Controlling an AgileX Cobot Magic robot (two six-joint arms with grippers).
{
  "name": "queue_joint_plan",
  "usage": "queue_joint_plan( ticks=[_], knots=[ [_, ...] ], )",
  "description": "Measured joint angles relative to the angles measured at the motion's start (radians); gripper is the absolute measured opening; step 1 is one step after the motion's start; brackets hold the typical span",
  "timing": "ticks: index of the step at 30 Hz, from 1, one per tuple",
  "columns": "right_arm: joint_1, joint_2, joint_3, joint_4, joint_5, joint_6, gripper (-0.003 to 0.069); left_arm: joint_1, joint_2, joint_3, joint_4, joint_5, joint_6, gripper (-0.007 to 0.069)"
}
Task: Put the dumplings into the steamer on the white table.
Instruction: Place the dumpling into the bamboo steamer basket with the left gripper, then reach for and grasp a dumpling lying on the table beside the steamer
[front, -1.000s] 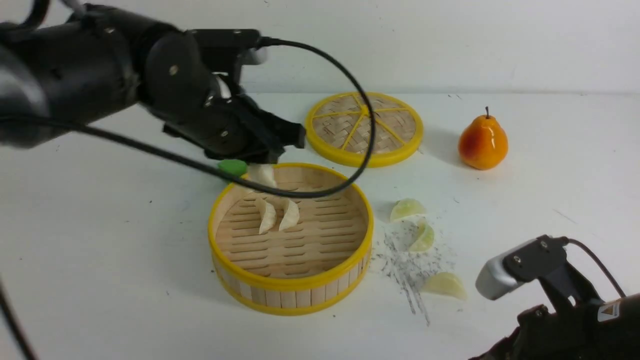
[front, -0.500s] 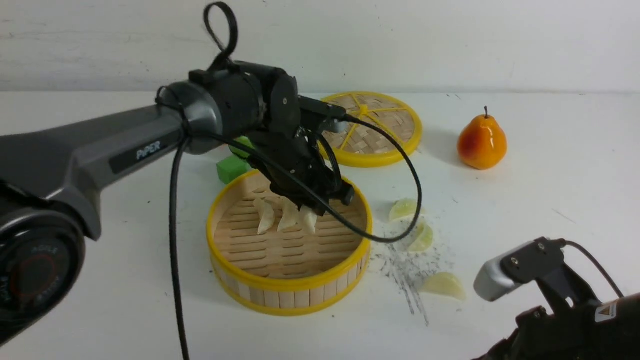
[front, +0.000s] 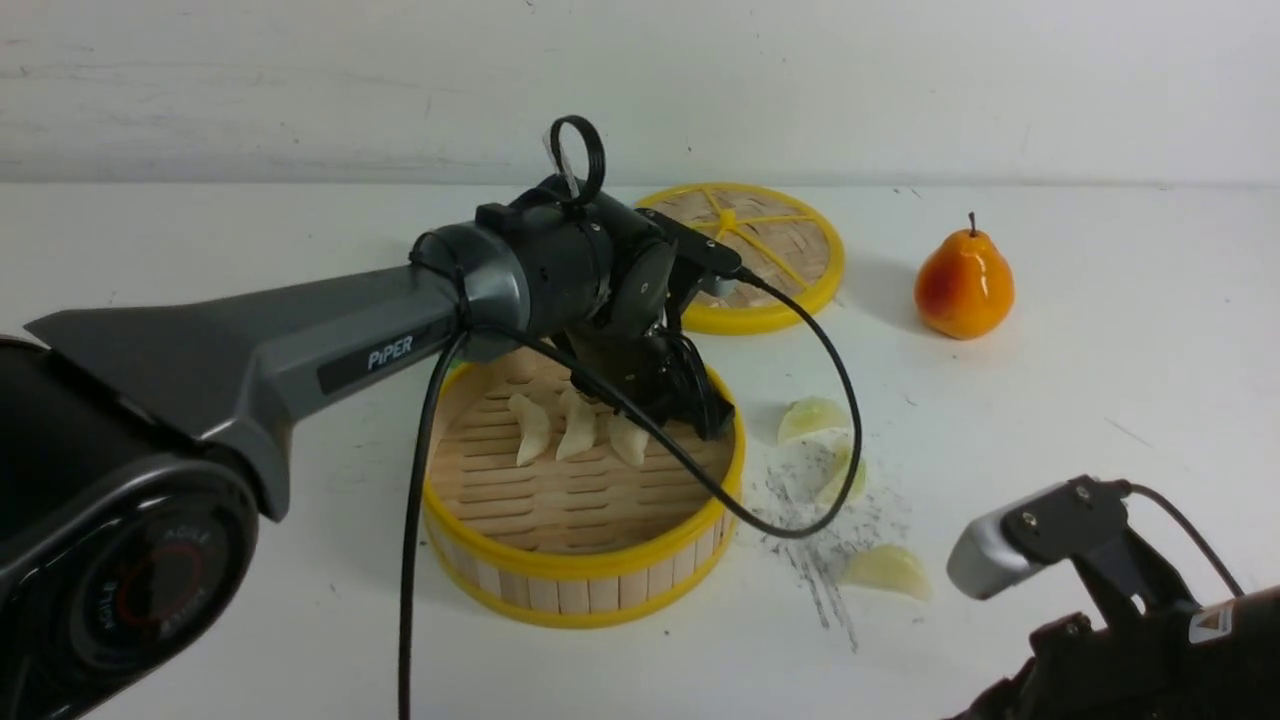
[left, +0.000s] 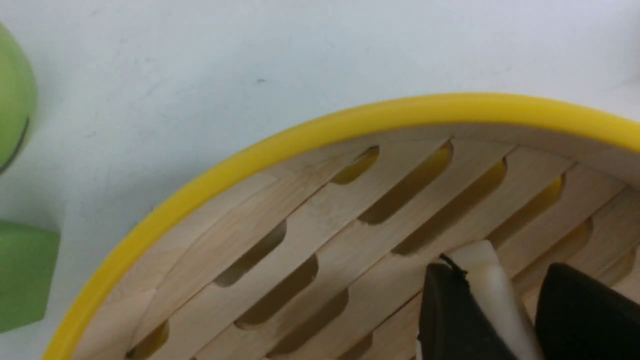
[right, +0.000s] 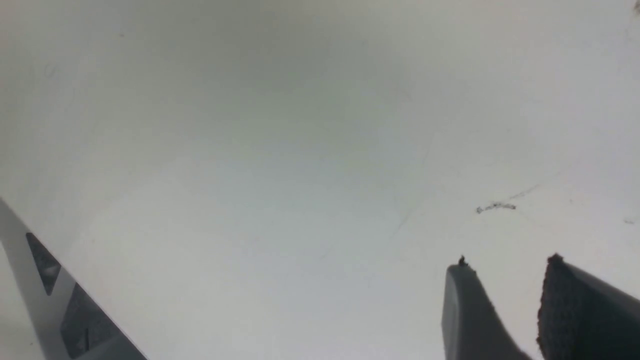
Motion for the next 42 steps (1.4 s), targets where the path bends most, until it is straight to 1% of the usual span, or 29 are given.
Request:
queue_joint_plan(
  ticks=[4, 8, 10, 11, 13, 16, 17, 18, 20, 21, 22, 23, 24, 26, 27, 29, 31, 35, 37, 38, 39, 40, 42],
  knots=[
    [0.0, 0.0, 0.0, 0.002, 0.0, 0.0, 0.0223, 0.0, 0.0, 0.0, 0.003, -0.019, -0.017, 0.0229],
    [0.0, 0.0, 0.0, 0.002, 0.004, -0.002, 0.0224, 0.0, -0.001, 0.0, 0.016, -0.019, -0.086, 0.0297],
    [0.0, 0.0, 0.0, 0.002, 0.008, -0.002, 0.0226, 0.0, -0.008, 0.0, 0.035, -0.019, -0.117, 0.0324],
    [0.0, 0.0, 0.0, 0.002, 0.013, -0.003, 0.0227, 0.0, -0.022, 0.0, 0.061, -0.018, -0.154, 0.0344],
    [0.0, 0.0, 0.0, 0.002, 0.018, -0.003, 0.023, 0.0, -0.058, 0.0, 0.091, -0.01, -0.185, 0.035],
    [0.0, 0.0, 0.0, 0.002, 0.024, -0.003, 0.0231, 0.0, -0.125, 0.001, 0.112, 0.005, -0.209, 0.033],
    [0.0, 0.0, 0.0, 0.002, 0.028, -0.003, 0.0232, 0.0, -0.156, 0.001, 0.115, 0.015, -0.214, 0.0314],
    [0.0, 0.0, 0.0, 0.002, 0.038, -0.003, 0.0235, 0.0, -0.218, 0.001, 0.12, 0.035, -0.217, 0.0267],
    [0.0, 0.0, 0.0, 0.001, 0.045, -0.003, 0.0238, 0.0, -0.325, 0.002, 0.122, 0.068, -0.216, 0.0198],
    [0.0, 0.0, 0.0, -0.009, 0.045, -0.003, 0.0239, 0.0, -0.396, 0.002, 0.122, 0.099, -0.216, 0.0148],
    [0.0, 0.0, 0.0, -0.014, 0.045, -0.003, 0.024, 0.0, -0.447, 0.004, 0.123, 0.112, -0.216, 0.0115],
    [0.0, 0.0, 0.0, -0.019, 0.045, -0.002, 0.024, 0.0, -0.473, 0.006, 0.124, 0.122, -0.216, 0.0098],
    [-0.002, 0.004, -0.001, -0.04, 0.046, 0.016, 0.0241, 0.0, -0.58, 0.023, 0.129, 0.153, -0.216, 0.0034],
    [-0.02, 0.018, -0.011, -0.064, 0.049, 0.054, 0.0243, 0.0, -0.693, 0.063, 0.135, 0.176, -0.216, -0.0015],
    [-0.031, 0.032, -0.026, -0.082, 0.051, 0.084, 0.0248, 0.001, -0.796, 0.118, 0.137, 0.183, -0.216, -0.0014],
    [-0.05, 0.054, -0.053, -0.112, 0.051, 0.125, 0.026, 0.001, -0.918, 0.194, 0.137, 0.186, -0.22, -0.0015],
    [-0.072, 0.087, -0.106, -0.147, 0.044, 0.17, 0.028, 0.001, -1.077, 0.328, 0.137, 0.18, -0.25, -0.0015],
    [-0.091, 0.182, -0.265, -0.192, 0.03, 0.233, 0.0336, 0.001, -1.417, 0.682, 0.138, 0.116, -0.399, -0.0015],
    [-0.091, 0.244, -0.362, -0.193, 0.031, 0.264, 0.0368, 0.001, -1.563, 0.826, 0.141, 0.108, -0.448, -0.0015],
    [-0.091, 0.291, -0.415, -0.193, 0.032, 0.287, 0.039, 0.001, -1.645, 0.908, 0.15, 0.119, -0.475, -0.0015],
    [-0.091, 0.3, -0.426, -0.193, 0.032, 0.287, 0.0394, 0.001, -1.645, 0.908, 0.15, 0.122, -0.479, -0.0015],
    [-0.091, 0.361, -0.502, -0.195, 0.033, 0.308, 0.0419, 0.001, -1.732, 0.992, 0.167, 0.156, -0.504, -0.0015],
    [-0.091, 0.443, -0.613, -0.212, 0.034, 0.312, 0.0449, 0.001, -1.813, 1.093, 0.181, 0.196, -0.513, -0.0015]
  ],
)
